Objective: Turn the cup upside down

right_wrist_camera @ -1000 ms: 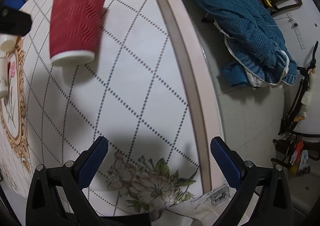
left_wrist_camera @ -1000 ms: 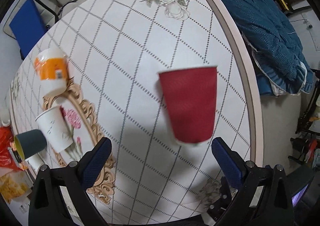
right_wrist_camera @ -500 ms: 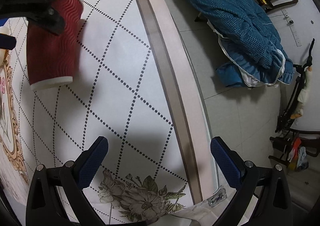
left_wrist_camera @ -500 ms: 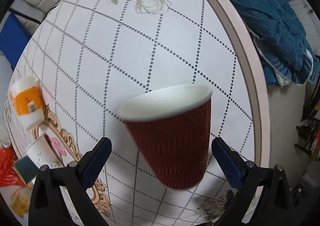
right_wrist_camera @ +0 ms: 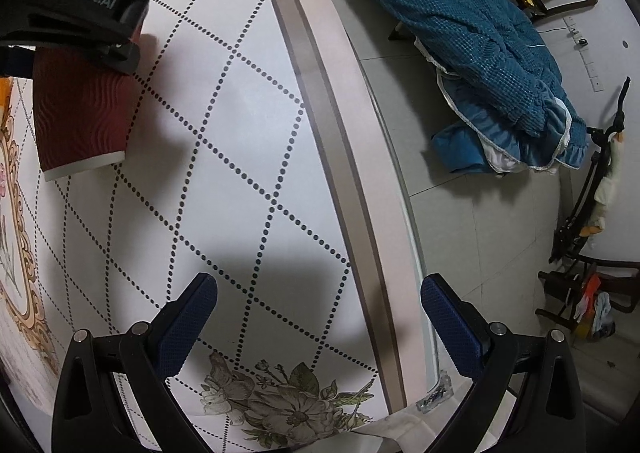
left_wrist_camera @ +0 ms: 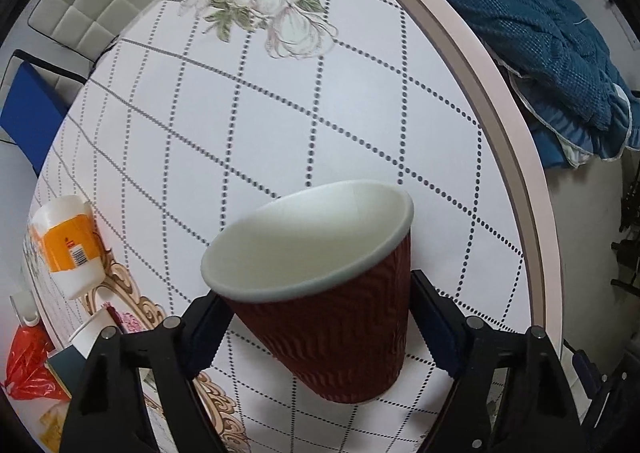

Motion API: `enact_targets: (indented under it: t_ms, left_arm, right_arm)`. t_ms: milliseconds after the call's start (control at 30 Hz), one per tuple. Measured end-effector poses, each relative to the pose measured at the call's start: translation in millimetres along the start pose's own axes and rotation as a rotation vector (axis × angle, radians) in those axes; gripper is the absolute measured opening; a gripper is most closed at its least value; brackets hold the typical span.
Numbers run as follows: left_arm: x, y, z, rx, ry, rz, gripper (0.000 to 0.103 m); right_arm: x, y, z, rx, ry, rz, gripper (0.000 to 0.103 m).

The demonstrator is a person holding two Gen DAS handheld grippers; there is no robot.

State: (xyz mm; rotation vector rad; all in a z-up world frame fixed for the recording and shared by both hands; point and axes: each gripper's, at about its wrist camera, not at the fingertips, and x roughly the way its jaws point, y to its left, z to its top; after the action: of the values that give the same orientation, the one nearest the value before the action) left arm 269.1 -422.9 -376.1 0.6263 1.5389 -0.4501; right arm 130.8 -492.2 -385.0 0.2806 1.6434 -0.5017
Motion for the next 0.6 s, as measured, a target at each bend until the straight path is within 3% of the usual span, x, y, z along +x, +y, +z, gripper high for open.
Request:
enact_targets:
  t_ms: [200,600]
  left_arm:
    - [-15.0,26.4,-16.3,-0.035,-0.025,-0.007,0.082]
    - [-39.9,95.2,-97.5,-0.172,-0.032,-0.006,0.082]
  right_arm:
    - [-7.3,10.0,-0.1,-0.016,-0.009,0.015,0.103]
    - [-32.8,58.2,-7.6,-0.143,-0.042,0.059,0.103]
